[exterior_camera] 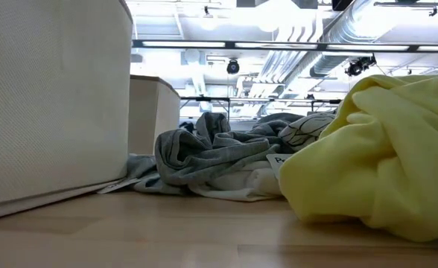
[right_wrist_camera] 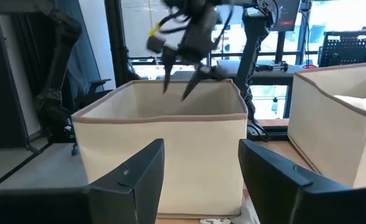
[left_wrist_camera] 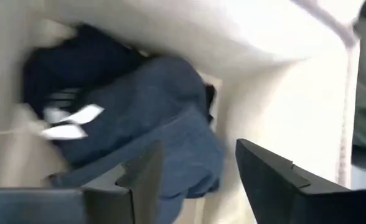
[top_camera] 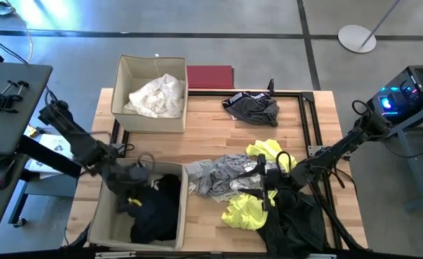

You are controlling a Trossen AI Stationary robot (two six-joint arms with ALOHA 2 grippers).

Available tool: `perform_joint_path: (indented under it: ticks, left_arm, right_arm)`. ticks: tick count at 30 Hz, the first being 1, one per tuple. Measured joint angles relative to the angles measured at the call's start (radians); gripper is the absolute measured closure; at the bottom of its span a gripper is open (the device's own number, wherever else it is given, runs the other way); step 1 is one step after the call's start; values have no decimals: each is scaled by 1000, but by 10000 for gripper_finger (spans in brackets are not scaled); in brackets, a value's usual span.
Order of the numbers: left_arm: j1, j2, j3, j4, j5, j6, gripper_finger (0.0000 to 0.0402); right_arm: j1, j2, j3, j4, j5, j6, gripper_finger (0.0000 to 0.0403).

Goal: Sort clothes
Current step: Put the blue shorts into the bottom laundry organizer

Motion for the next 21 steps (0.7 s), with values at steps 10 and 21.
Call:
perform_joint_path:
  ticks: [10, 21]
  left_arm:
    - [-15, 265, -237, 330, 192, -22, 305]
    - [-45, 184, -77, 238, 195, -99, 332]
  right_arm:
    - [-2, 0, 0, 0, 0, 4, 208]
    - [-19, 0, 0, -164, -2, 30, 208]
